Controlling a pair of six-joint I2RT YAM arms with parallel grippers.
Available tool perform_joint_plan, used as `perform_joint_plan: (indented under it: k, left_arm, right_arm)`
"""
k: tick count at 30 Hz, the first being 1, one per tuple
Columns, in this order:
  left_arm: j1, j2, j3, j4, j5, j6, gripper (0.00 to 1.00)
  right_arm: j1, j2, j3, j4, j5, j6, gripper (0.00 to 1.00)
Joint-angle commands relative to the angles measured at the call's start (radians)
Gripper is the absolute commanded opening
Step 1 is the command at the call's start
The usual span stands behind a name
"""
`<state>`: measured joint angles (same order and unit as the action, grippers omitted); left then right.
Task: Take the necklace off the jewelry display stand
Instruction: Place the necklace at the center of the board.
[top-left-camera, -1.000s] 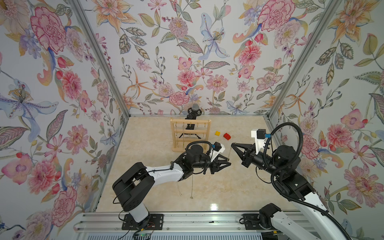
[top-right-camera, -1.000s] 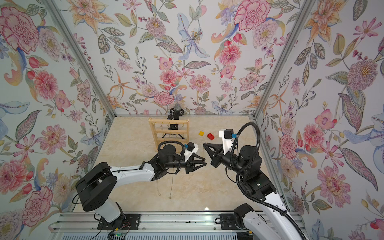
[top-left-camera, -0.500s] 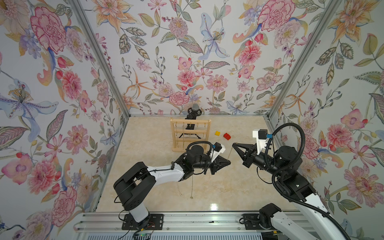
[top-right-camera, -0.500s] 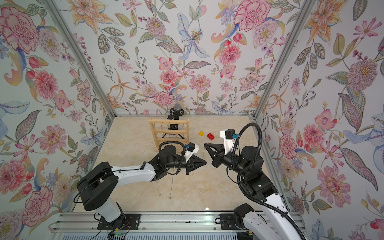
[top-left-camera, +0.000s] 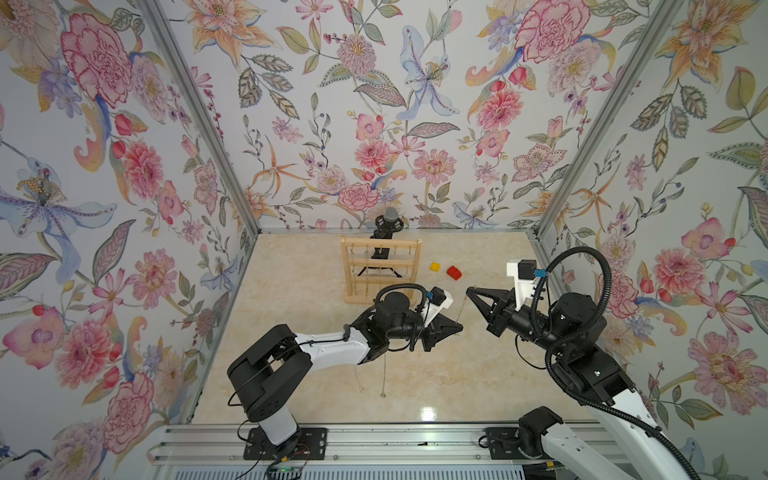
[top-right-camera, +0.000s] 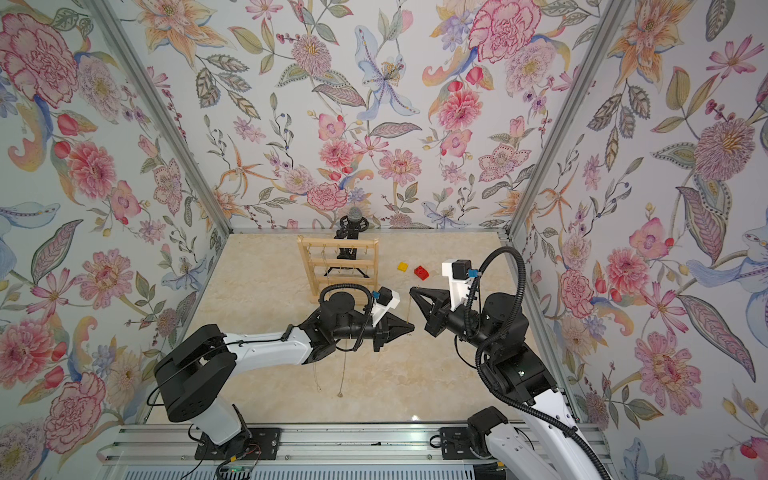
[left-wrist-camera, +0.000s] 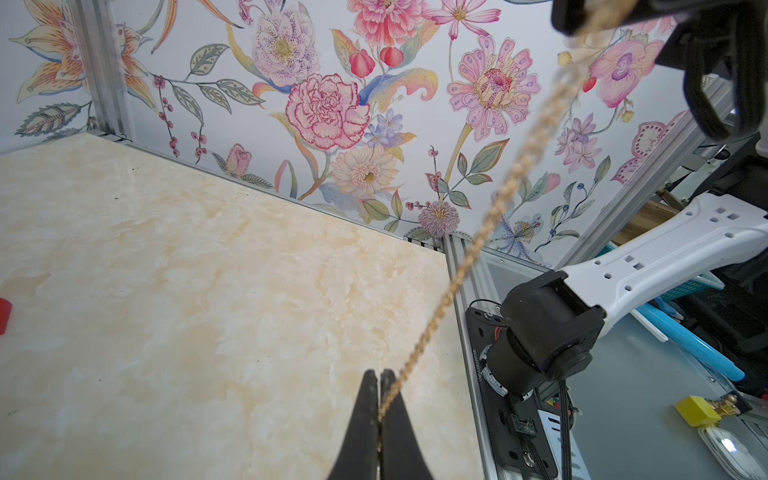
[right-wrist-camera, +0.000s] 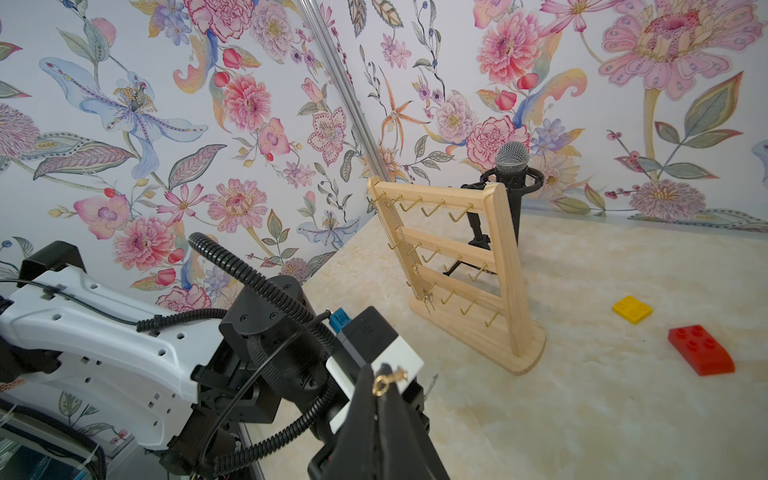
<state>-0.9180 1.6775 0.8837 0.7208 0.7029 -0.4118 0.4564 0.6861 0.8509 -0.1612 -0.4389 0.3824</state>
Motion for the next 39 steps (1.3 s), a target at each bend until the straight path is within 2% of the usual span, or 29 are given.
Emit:
perform_joint_plan:
  k: [1, 12, 22, 32, 39]
  left_arm:
    - [-0.017, -0.028, -0.016, -0.028, -0.037, 0.001, 0.0]
    - [-0.054, -0.098, -0.071, -0.105, -0.132, -0.058, 0.01]
    - [-0.099, -0.158, -0.167, -0.095, -0.212, -0.157, 0.03]
    - [-0.12, -0.174, -0.244, -0.152, -0.264, -0.257, 0.02]
    - [-0.145, -0.188, -0.281, -0.2, -0.286, -0.306, 0.02]
  right_arm:
    - [-0.004, -0.009, 0.017, 0.003, -0.02, 0.003, 0.0]
    - [-0.004, 0.029, 0.008, -0.003, -0.034, 0.022, 0.0]
    - [0.006, 0.098, -0.047, 0.001, -0.01, 0.042, 0.0]
    - [0.069, 0.174, -0.076, 0.011, 0.024, 0.044, 0.0]
    - [0.146, 0.242, -0.102, 0.039, 0.092, 0.035, 0.0]
